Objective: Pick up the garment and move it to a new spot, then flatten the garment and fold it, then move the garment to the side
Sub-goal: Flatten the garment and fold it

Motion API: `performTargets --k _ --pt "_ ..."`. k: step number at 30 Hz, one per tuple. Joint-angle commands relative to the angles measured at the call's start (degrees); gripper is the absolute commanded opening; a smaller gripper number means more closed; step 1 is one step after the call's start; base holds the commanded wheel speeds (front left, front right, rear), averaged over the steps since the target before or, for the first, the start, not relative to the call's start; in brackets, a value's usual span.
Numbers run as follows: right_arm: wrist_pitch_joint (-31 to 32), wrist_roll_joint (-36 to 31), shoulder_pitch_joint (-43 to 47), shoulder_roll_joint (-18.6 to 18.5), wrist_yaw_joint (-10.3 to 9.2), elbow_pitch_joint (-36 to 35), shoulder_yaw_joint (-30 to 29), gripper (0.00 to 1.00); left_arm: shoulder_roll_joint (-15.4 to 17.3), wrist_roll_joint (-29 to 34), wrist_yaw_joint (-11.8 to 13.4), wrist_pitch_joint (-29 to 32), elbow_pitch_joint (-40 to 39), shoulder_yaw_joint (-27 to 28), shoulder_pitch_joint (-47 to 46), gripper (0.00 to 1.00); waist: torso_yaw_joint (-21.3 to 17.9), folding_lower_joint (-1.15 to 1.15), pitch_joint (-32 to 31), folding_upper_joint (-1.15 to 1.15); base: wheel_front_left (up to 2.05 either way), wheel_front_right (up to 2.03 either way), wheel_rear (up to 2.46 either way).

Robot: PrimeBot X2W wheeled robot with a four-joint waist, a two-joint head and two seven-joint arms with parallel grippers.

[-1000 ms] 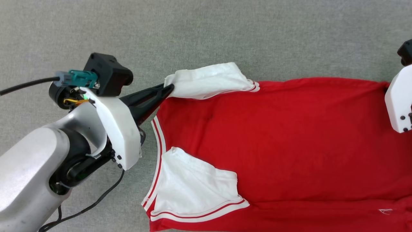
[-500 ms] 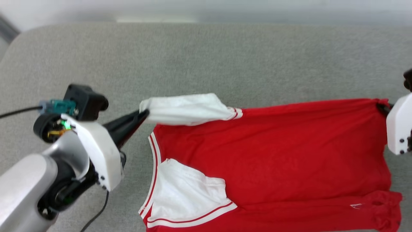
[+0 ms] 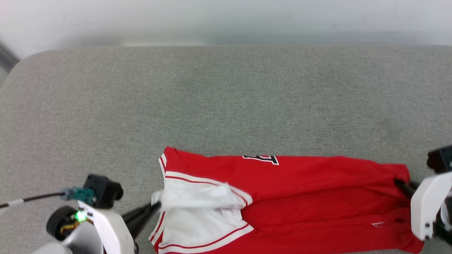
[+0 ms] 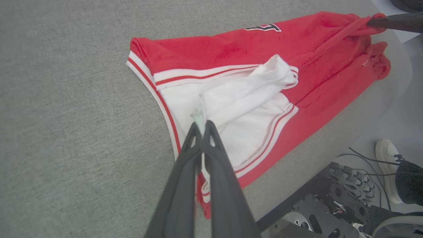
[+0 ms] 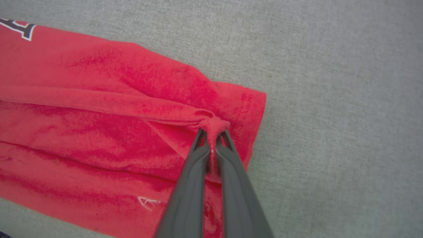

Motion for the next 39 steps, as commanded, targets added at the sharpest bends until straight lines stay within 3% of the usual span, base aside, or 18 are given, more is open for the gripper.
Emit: performTargets --k 1,9,24,25,26,32,39 --pt "0.48 0.0 2.06 0.3 -0.04 -1.1 -0.32 0.0 -0.17 -0.33 0.28 -0.58 0.19 -0.39 1.37 0.0 -0.02 0.0 -0.01 0.0 0.0 0.0 0.0" --pt "4.24 -1.3 7.59 -1.91 -0.04 -4.84 0.57 0.0 -1.49 0.47 -0.26 0.75 4.68 -4.46 4.68 0.0 -0.23 0.0 0.28 0.0 0.0 0.0 0.0" --pt "5.75 -3.42 7.41 -5.37 -0.03 -3.19 8.34 0.0 -8.15 4.15 -4.68 1.28 15.42 -9.34 1.05 0.0 0.08 0.0 1.27 0.0 0.0 0.0 0.0" --pt "5.3 -3.38 7.2 -5.3 -0.03 -3.06 8.54 0.21 -8.42 4.64 -4.88 0.96 15.98 -9.5 0.82 0.31 0.02 0.0 1.21 0.0 0.0 0.0 0.0" --pt "4.84 -3.29 6.86 -4.89 -0.03 -2.87 8.35 1.0 -8.7 4.91 -5.02 0.54 16.4 -9.53 0.8 0.97 -0.03 0.0 1.12 0.0 0.0 0.0 0.0" --pt "3.78 -1.58 5.25 -4.0 -0.04 -3.8 6.93 1.0 -9.33 6.07 -4.86 -3.16 17.54 -8.39 0.7 1.0 -0.32 0.0 -0.73 0.0 0.0 0.0 0.0" --pt "5.69 0.92 6.62 -1.31 -0.04 -8.16 0.27 1.0 -9.59 6.82 -2.66 -14.34 15.58 -3.09 1.96 1.0 -0.25 0.0 -3.21 0.0 0.0 0.0 0.0"
